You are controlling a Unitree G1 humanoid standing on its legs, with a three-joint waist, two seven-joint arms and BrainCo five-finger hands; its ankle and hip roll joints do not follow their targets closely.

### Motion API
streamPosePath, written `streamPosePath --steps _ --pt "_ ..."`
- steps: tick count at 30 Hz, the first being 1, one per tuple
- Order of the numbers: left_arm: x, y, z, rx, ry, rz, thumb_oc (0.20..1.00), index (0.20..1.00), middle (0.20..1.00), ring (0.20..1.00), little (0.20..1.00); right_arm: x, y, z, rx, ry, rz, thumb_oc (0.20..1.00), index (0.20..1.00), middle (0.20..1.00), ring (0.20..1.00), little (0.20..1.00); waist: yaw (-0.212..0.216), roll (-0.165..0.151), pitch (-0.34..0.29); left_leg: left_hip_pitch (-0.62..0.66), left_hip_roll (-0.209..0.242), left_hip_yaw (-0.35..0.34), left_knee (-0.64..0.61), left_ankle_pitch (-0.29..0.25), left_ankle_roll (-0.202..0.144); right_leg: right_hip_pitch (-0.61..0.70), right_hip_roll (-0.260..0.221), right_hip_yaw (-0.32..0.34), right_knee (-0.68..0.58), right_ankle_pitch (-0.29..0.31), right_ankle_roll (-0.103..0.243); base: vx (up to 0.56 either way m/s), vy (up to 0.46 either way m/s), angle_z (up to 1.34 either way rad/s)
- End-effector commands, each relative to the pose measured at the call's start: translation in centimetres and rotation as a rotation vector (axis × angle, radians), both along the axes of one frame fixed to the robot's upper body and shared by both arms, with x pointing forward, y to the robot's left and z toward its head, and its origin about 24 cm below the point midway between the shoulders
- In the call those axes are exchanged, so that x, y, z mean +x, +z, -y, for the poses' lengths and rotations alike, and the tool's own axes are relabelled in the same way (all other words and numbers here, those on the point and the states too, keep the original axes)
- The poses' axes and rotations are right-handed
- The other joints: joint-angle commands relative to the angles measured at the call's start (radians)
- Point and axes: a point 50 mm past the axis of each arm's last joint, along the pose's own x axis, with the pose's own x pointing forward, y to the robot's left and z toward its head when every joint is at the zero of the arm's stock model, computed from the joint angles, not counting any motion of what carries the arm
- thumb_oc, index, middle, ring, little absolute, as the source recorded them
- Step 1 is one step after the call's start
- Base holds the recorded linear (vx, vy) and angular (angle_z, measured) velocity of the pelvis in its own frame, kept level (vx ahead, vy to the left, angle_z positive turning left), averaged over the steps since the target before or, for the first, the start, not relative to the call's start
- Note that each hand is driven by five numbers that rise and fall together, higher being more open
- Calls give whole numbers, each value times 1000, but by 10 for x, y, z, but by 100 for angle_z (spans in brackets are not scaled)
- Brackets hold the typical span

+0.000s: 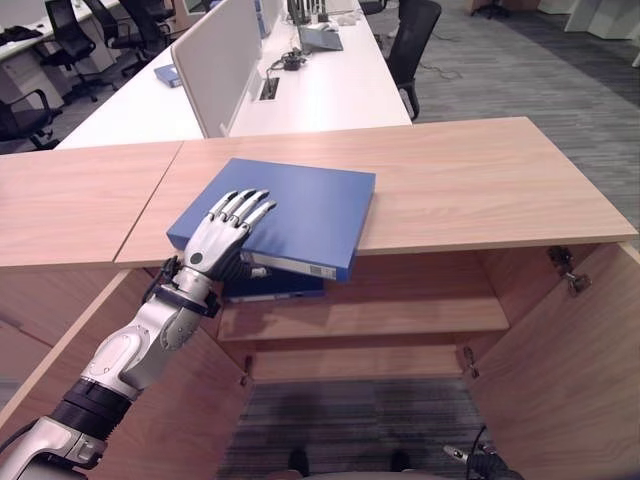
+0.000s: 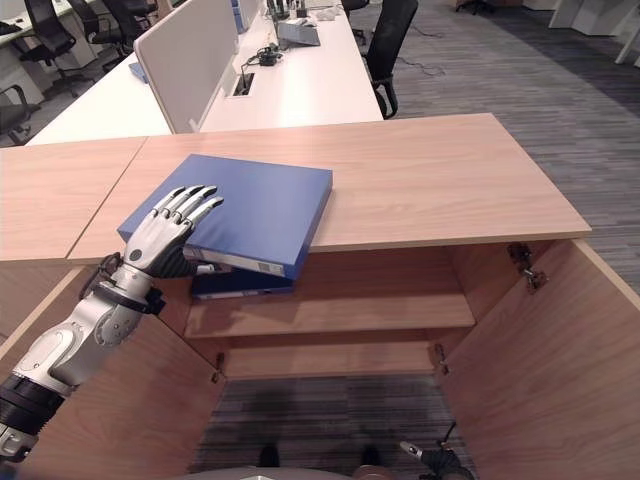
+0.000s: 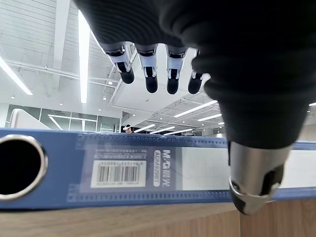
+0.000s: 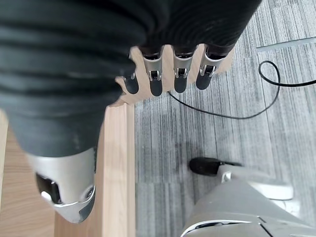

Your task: Put the empty folder in the office cabinet

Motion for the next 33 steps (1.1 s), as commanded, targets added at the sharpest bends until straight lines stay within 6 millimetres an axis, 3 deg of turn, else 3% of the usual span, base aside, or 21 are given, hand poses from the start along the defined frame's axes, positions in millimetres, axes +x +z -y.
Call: streamPosePath --steps 1,17,28,29,33 --pt "13 27 11 -2 -48 94 1000 1000 1000 1000 1000 20 4 -1 -2 -32 57 1000 1000 1000 1000 1000 3 -32 47 67 -1 18 13 -118 -34 85 -26 -15 8 -125 71 0 0 0" --pt "21 2 31 -35 -65 -10 1000 1000 1000 1000 1000 23 4 -1 0 -70 59 1000 1000 1000 1000 1000 -6 -33 56 69 -2 23 13 -119 -31 81 -24 -9 8 -123 68 0 0 0" --pt "28 2 35 -46 -49 2 1000 1000 1000 1000 1000 22 3 -2 3 -74 53 1000 1000 1000 1000 1000 -13 -34 54 69 1 25 13 -118 -32 79 -24 -4 8 -123 68 0 0 0" --pt "30 1 34 -58 -38 1 200 200 200 200 200 21 3 -2 2 -78 48 1000 1000 1000 1000 1000 -14 -34 51 69 2 26 13 -117 -32 79 -23 -4 8 -123 67 0 0 0" --pt "31 0 33 -97 -18 -6 200 200 200 200 200 22 3 -3 10 -93 56 1000 1000 1000 1000 1000 -15 -36 49 70 2 26 13 -118 -33 80 -22 -3 8 -124 66 0 0 0"
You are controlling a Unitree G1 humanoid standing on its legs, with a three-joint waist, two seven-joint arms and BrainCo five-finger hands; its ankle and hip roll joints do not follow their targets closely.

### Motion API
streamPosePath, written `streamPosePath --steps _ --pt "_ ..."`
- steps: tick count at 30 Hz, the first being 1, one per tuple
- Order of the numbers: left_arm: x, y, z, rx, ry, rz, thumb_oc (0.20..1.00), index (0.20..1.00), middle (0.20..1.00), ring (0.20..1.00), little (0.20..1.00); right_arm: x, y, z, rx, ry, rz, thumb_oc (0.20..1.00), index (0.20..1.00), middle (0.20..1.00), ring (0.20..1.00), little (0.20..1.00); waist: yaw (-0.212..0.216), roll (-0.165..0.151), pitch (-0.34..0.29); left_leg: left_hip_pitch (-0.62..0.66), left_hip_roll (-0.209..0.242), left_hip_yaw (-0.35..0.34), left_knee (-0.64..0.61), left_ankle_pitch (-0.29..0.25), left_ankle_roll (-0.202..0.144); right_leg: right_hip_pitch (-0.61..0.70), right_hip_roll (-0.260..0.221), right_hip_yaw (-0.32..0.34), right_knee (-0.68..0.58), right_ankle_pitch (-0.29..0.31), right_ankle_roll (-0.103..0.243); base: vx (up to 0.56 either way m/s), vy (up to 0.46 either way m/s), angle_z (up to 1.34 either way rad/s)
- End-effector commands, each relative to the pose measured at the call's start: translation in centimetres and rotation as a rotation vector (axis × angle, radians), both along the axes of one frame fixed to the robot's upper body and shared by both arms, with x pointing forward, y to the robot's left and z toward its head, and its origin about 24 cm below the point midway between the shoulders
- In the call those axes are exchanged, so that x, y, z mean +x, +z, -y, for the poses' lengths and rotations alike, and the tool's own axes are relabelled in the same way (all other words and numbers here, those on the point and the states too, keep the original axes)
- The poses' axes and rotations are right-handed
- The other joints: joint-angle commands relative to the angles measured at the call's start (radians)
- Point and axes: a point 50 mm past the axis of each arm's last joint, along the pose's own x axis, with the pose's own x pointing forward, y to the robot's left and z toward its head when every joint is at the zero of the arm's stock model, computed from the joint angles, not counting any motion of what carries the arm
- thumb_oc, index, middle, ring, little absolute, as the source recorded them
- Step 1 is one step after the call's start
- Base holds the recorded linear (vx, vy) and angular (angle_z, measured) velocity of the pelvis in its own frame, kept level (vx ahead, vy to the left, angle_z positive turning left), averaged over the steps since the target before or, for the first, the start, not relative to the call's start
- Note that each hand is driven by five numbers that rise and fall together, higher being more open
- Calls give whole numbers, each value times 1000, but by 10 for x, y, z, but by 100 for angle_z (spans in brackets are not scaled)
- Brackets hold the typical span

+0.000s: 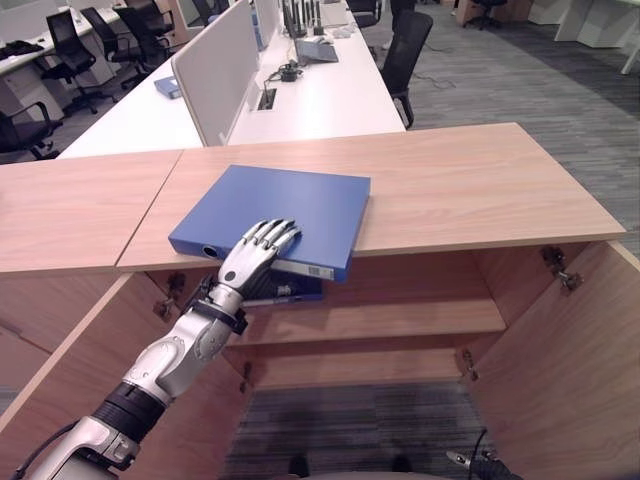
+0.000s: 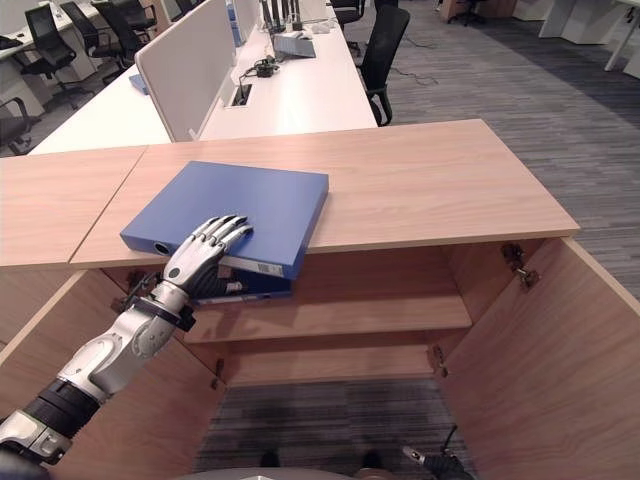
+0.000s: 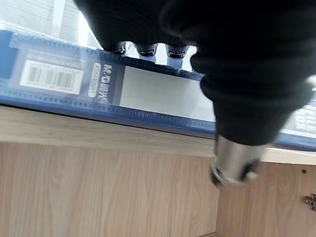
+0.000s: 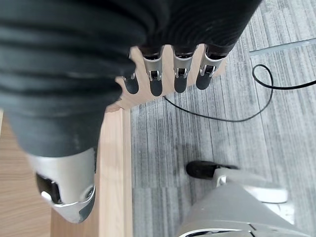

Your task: Put the empty folder in the office cabinet

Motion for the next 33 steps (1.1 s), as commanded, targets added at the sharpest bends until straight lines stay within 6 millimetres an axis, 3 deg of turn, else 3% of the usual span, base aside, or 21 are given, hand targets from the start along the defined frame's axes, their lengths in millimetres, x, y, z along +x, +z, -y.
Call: streamPosePath --steps 1,17,21,22,23,27,29,30,33 --pt "25 33 2 -13 13 112 200 200 200 200 200 29 4 -6 26 -69 89 1000 1000 1000 1000 1000 -10 -40 67 67 2 19 13 -118 -34 82 -22 -12 8 -129 64 0 0 0" --pt "21 40 -6 -131 53 128 200 200 200 200 200 35 5 -11 66 -115 128 1000 1000 1000 1000 1000 -5 -47 60 74 4 22 13 -120 -34 91 -20 -15 8 -132 62 0 0 0" --pt "21 75 -15 -307 56 235 200 200 200 200 200 43 5 -22 102 -15 142 1000 1000 1000 1000 1000 2 -50 56 75 3 20 13 -118 -36 96 -20 -18 8 -134 60 0 0 0" --pt "21 76 -15 -308 57 234 200 200 200 200 200 43 5 -22 102 -13 143 1000 1000 1000 1000 1000 0 -50 57 75 3 20 13 -118 -36 96 -20 -18 8 -134 60 0 0 0" --pt "21 99 -23 -426 64 313 200 200 200 200 200 49 6 -28 129 54 158 1000 1000 1000 1000 1000 6 -53 54 75 3 17 13 -115 -38 98 -21 -21 8 -134 59 0 0 0" --pt "13 136 -41 -636 57 448 200 200 200 200 200 71 17 -38 192 137 265 1000 1000 1000 1000 1000 11 -53 54 74 4 10 13 -111 -40 102 -22 -24 8 -135 58 0 0 0" --pt "12 137 -42 -638 58 448 200 200 200 200 200 71 17 -38 192 138 266 1000 1000 1000 1000 1000 10 -53 55 74 4 10 13 -111 -40 102 -22 -24 8 -135 58 -30 -3 1" --pt "2 154 -54 -810 5 510 200 200 200 200 200 92 31 -47 250 201 383 1000 1000 1000 1000 1000 17 -50 55 66 5 10 13 -95 -40 97 -26 -30 8 -123 57 -24 -5 5" --pt "-7 161 -61 -916 -48 523 200 200 200 200 200 106 46 -51 281 241 477 1000 1000 1000 1000 1000 17 -47 51 70 3 7 13 -105 -42 103 -28 -31 8 -134 58 -19 0 6"
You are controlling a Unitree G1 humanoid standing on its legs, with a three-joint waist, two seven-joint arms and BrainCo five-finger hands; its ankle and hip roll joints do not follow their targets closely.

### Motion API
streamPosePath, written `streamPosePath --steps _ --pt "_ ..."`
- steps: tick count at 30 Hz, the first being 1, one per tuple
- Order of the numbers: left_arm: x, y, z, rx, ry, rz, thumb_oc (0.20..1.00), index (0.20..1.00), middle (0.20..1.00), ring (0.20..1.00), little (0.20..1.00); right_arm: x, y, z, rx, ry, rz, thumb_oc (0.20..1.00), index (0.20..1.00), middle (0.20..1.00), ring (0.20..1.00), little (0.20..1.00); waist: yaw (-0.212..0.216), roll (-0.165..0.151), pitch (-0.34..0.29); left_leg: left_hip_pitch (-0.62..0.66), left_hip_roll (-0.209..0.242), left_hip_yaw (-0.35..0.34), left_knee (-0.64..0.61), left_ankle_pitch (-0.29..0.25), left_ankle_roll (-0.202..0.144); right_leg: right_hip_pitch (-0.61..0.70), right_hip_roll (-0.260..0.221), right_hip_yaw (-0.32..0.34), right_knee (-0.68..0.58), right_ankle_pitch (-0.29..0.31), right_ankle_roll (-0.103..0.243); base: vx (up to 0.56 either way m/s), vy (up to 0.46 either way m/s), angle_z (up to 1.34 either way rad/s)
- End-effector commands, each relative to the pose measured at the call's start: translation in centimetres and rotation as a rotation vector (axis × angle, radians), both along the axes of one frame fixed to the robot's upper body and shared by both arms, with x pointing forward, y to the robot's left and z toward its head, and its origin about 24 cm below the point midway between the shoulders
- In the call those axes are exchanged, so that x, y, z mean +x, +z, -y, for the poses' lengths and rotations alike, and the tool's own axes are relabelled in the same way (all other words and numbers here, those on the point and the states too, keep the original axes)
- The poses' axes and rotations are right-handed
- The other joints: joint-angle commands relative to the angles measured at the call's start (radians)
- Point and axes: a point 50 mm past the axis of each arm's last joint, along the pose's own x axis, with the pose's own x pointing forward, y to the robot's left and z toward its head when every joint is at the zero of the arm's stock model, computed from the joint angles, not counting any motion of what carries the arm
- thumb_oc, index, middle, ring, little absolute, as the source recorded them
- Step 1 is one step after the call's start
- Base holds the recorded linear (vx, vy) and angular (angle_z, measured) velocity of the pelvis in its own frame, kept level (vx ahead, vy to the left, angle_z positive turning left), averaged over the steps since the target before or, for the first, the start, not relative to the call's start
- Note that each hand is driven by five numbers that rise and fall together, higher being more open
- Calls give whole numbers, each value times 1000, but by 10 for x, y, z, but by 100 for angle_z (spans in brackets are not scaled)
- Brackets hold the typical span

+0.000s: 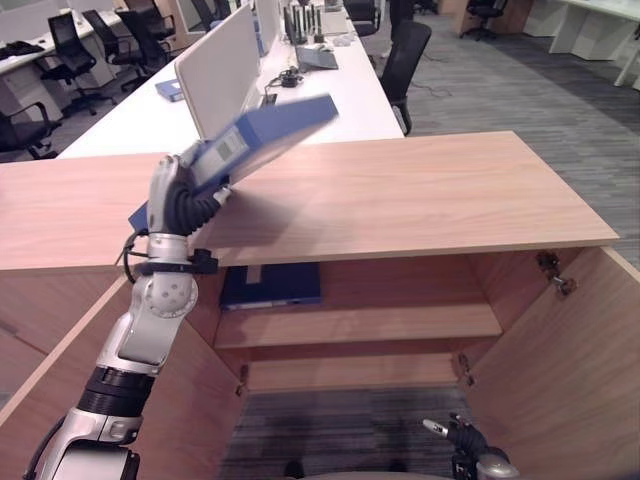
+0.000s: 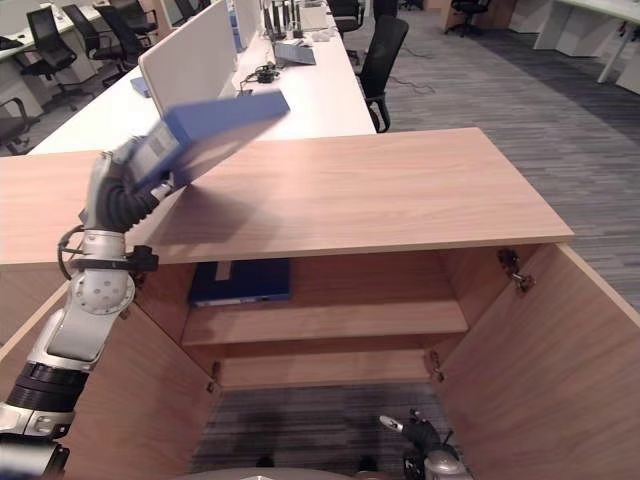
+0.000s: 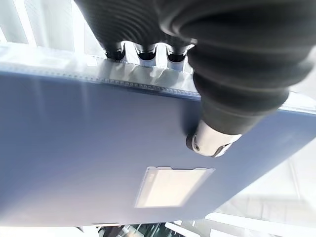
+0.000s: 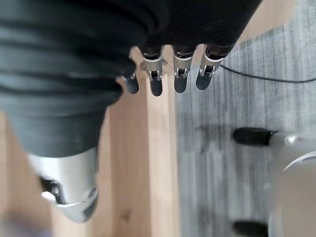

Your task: Put the empty folder in the office cabinet

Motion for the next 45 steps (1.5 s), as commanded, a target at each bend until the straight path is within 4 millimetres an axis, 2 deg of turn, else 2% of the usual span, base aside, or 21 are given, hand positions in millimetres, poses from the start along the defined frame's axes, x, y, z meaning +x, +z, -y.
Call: streamPosePath --steps 1,2,5,10,11,14,19,24,25,26,31,34,38,40,41,42,45 --pt "-10 61 -2 -157 -134 286 200 200 200 200 200 46 25 -13 98 21 194 1000 1000 1000 1000 1000 5 -29 53 72 2 16 13 -105 -46 93 -30 -21 8 -133 59 19 11 14" --pt "-20 65 -7 -231 -199 320 200 200 200 200 200 61 44 -15 118 45 297 1000 1000 1000 1000 1000 8 -26 50 71 1 14 13 -104 -46 91 -34 -22 8 -132 59 -63 15 18" --pt "-31 65 -11 -331 -300 337 200 200 200 200 200 82 75 -15 150 49 462 1000 1000 1000 1000 1000 16 -21 49 64 -1 9 13 -92 -42 86 -38 -26 8 -121 57 -42 11 12" --pt "-39 53 -13 -448 -412 283 200 200 200 200 200 109 119 -18 155 69 674 1000 1000 1000 1000 1000 35 -19 40 68 -5 -2 13 -104 -37 99 -40 -30 8 -132 54 3 7 9" --pt "-41 46 -14 -494 -445 253 200 200 200 200 200 119 136 -20 146 79 745 1000 1000 1000 1000 1000 44 -17 42 62 -8 -8 13 -91 -33 97 -41 -33 8 -120 52 27 -6 9" --pt "-49 44 -15 -526 -489 253 200 200 200 200 200 126 150 -21 159 73 805 1000 1000 1000 1000 1000 55 -18 39 62 -11 -17 13 -102 -33 104 -42 -38 8 -131 52 -27 -1 9" --pt "-57 40 -16 -574 -563 234 200 200 200 200 200 127 149 -20 143 68 797 1000 1000 1000 1000 1000 70 -17 40 55 -15 -27 13 -90 -29 105 -41 -47 8 -122 47 -6 -9 15" --pt "-64 27 -17 -620 -626 157 200 200 200 200 200 121 134 -16 128 42 735 1000 1000 1000 1000 1000 87 -14 39 62 -15 -43 13 -101 -27 120 -38 -56 8 -135 45 -2 -8 6" --pt "-65 25 -16 -626 -636 140 200 200 200 200 200 121 133 -16 127 37 732 1000 1000 1000 1000 1000 88 -13 41 57 -16 -43 13 -89 -25 115 -38 -58 8 -124 44 -2 -3 7" --pt "-66 17 -15 -640 -644 84 200 200 200 200 200 120 133 -14 123 32 731 1000 1000 1000 1000 1000 93 -11 45 56 -16 -45 13 -88 -24 116 -37 -59 8 -124 44 -40 1 5" --pt "-67 1 -12 -635 -656 -47 200 200 200 200 200 121 141 -14 119 48 756 1000 1000 1000 1000 1000 95 -9 48 62 -15 -51 13 -98 -24 123 -37 -61 8 -135 44 19 -4 2" --pt "-67 -5 -12 -632 -666 -105 200 200 200 200 200 122 147 -16 127 69 780 1000 1000 1000 1000 1000 93 -8 52 62 -15 -52 13 -97 -23 120 -36 -60 8 -134 45 0 0 0" --pt "-68 -7 -13 -647 -685 -133 200 200 200 200 200 120 146 -14 128 69 772 1000 1000 1000 1000 1000 91 -7 53 61 -15 -51 13 -97 -22 118 -37 -58 8 -133 46 0 0 0" --pt "-73 -2 -9 -675 -750 -122 200 200 200 200 200 116 133 -12 129 43 719 1000 1000 1000 1000 1000 92 -7 54 60 -15 -50 13 -96 -22 117 -37 -56 8 -131 47 0 0 0" --pt "-73 -2 -9 -675 -750 -122 200 200 200 200 200 116 133 -12 129 44 719 1000 1000 1000 1000 1000 92 -7 54 60 -15 -49 13 -96 -22 116 -37 -56 8 -131 47 0 0 0" --pt "-79 4 -4 -687 -823 -90 200 200 200 200 200 112 123 -12 132 29 676 1000 1000 1000 1000 1000 93 -8 52 58 -15 -49 13 -98 -22 114 -37 -52 8 -132 48 0 0 0" --pt "-80 3 1 -704 -876 -93 200 200 200 200 200 109 114 -11 132 17 641 1000 1000 1000 1000 1000 92 -10 52 59 -16 -48 13 -99 -21 113 -38 -50 8 -132 48 0 0 0"
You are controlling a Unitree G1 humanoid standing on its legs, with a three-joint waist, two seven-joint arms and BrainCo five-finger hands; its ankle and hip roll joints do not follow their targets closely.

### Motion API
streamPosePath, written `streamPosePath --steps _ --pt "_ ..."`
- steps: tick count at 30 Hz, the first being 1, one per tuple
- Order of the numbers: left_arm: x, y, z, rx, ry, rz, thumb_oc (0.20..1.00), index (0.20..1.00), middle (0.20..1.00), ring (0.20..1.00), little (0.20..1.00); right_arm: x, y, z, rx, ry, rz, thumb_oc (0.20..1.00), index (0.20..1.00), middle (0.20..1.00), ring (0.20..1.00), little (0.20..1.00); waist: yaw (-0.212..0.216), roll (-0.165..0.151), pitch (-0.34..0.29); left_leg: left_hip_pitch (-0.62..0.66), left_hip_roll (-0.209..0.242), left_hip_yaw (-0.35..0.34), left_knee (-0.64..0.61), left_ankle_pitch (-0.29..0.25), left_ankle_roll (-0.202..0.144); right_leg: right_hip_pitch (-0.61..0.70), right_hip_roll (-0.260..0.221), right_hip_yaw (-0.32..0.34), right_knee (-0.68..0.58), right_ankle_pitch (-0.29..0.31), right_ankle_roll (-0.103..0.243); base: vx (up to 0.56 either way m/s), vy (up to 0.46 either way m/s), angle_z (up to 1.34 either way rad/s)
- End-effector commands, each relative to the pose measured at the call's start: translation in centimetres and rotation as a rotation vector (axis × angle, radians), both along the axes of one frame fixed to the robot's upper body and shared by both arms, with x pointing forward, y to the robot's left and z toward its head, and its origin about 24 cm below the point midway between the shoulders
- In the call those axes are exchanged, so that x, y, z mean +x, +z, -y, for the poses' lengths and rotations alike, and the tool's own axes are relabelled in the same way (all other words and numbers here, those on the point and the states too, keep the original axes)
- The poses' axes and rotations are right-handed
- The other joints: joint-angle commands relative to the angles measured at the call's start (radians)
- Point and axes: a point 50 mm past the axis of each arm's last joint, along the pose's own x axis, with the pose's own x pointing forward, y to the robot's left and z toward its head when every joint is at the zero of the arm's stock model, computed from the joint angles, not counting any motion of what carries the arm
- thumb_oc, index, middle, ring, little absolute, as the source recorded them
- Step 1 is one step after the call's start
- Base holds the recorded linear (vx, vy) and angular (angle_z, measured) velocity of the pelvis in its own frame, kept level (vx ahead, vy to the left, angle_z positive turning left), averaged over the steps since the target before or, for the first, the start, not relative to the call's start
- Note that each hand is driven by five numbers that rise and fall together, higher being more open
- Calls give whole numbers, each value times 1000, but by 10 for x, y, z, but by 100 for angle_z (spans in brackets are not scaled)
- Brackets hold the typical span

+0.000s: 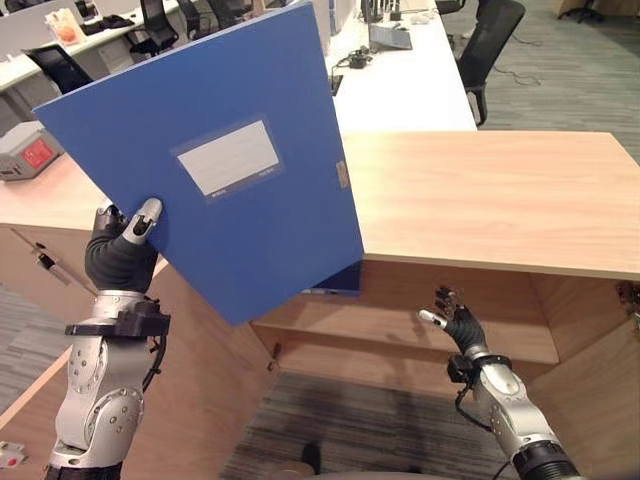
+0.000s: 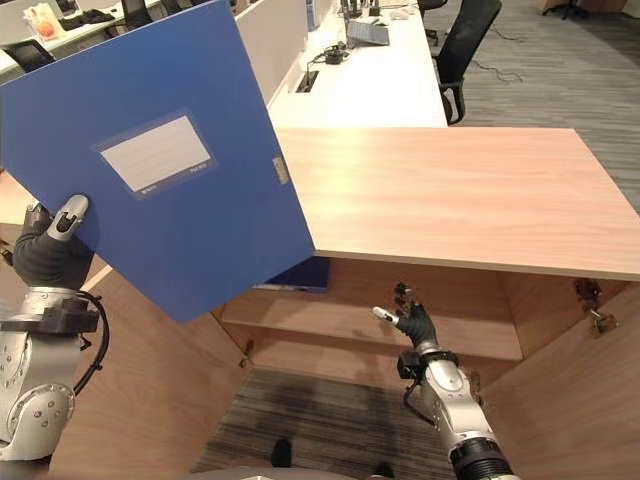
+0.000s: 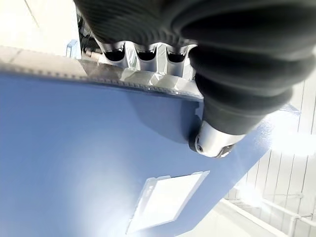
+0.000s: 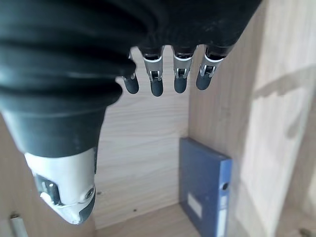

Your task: Put the empty folder in the office cabinet

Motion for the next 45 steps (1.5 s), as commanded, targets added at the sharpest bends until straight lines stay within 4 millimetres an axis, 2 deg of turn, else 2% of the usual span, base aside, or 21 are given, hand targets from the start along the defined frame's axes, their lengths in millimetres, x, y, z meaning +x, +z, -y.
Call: streamPosePath --steps 1,11,18,22,23,27,29,32,34,45 --pt "-6 27 11 6 -133 144 200 200 200 200 200 18 11 -9 29 8 76 1000 1000 1000 1000 1000 6 -63 11 57 -6 43 13 -101 -28 53 -34 40 5 -97 51 0 0 0" --pt "-8 9 23 206 -316 -49 200 200 200 200 200 22 12 -7 9 34 60 1000 1000 1000 1000 1000 5 -62 17 63 -4 49 13 -101 -26 54 -32 45 5 -91 54 0 0 0" --pt "-8 5 18 287 -319 -90 200 200 200 200 200 18 13 -9 26 82 63 1000 1000 1000 1000 1000 1 -67 15 64 -3 50 13 -102 -26 54 -32 49 5 -93 56 0 0 0" --pt "-5 -3 17 275 -309 -107 200 200 200 200 200 17 23 -15 86 145 100 1000 1000 1000 1000 1000 -6 -68 15 65 -3 49 13 -102 -26 53 -33 51 6 -93 56 0 0 0" --pt "-3 -8 16 265 -299 -114 200 200 200 200 200 17 35 -21 156 210 154 1000 1000 1000 1000 1000 -11 -72 15 66 -3 51 13 -103 -26 52 -34 52 6 -94 57 0 0 0" --pt "1 -16 15 249 -289 -122 200 200 200 200 200 13 50 -27 228 316 196 1000 1000 1000 1000 1000 -17 -76 14 67 -2 53 13 -104 -27 50 -36 51 7 -94 59 0 0 0" --pt "5 -22 17 230 -282 -118 200 200 200 200 200 14 61 -37 274 425 222 1000 1000 1000 1000 1000 -22 -82 12 68 0 57 13 -104 -28 49 -37 51 7 -93 60 0 0 0" --pt "8 -22 19 229 -280 -99 200 200 200 200 200 14 67 -43 274 497 225 1000 1000 1000 1000 1000 -24 -84 10 68 1 59 13 -105 -29 48 -37 51 7 -94 60 0 0 0" --pt "13 -20 23 225 -284 -62 200 200 200 200 200 13 72 -52 296 604 215 1000 1000 1000 1000 1000 -24 -87 8 66 2 62 13 -104 -32 47 -37 51 6 -95 60 0 0 0" --pt "26 -8 37 231 -284 42 200 200 200 200 200 17 72 -68 298 734 180 1000 1000 1000 1000 1000 -26 -94 4 61 8 64 13 -105 -34 42 -35 54 6 -98 57 0 0 0"
